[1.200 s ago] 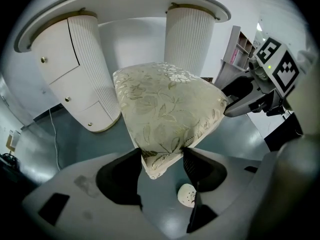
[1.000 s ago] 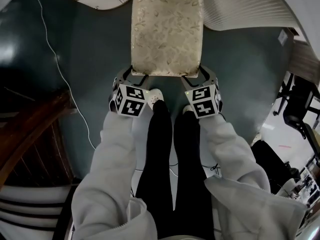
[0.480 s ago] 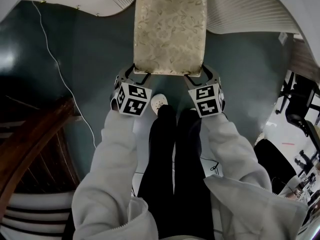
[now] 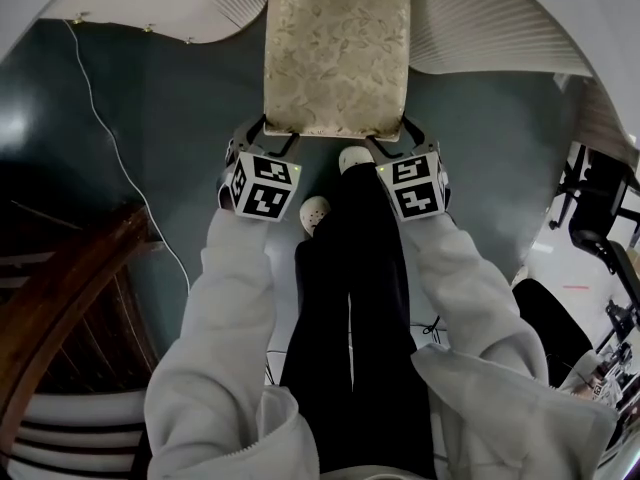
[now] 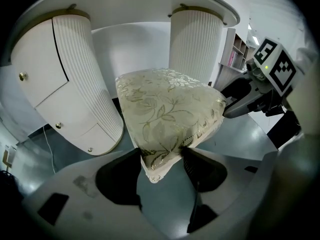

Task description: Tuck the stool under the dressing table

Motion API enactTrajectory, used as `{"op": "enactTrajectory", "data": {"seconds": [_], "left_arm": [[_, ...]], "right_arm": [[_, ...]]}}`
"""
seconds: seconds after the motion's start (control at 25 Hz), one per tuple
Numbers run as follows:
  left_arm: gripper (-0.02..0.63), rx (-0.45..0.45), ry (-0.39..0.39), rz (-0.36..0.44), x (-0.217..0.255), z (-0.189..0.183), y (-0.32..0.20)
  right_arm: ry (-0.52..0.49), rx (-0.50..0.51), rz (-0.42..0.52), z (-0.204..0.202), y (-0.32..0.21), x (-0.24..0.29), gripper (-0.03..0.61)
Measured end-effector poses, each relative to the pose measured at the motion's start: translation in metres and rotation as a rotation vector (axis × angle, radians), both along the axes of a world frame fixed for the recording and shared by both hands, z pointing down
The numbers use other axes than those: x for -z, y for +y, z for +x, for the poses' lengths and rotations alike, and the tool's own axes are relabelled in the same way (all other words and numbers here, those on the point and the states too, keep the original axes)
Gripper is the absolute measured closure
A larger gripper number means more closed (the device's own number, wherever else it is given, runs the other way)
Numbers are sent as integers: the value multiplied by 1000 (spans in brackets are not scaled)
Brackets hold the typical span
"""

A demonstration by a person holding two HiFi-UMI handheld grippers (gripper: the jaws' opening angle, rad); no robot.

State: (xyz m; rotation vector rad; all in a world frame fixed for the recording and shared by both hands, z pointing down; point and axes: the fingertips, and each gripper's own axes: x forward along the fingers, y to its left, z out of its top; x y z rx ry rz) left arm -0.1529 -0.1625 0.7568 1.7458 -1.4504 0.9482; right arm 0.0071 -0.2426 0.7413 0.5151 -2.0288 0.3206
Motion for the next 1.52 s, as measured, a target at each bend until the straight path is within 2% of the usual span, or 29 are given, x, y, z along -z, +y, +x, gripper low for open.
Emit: {"op": "enactTrajectory", "data": {"seconds": [0.36, 0.8, 1.16, 1.52], "left_arm": [[354, 33, -42, 58, 4, -15, -39], [357, 74, -94, 104, 6, -39, -70], [365, 99, -107, 132, 9, -57, -106], [373, 109, -119, 182, 7, -74, -132]], "right_arm": [[-49, -4, 36, -15, -39, 2, 224], [-60, -37, 67, -37, -68, 1, 222], [-75, -71, 76, -54, -101, 3, 222], [-137, -96, 122, -69, -124, -1, 224]]}}
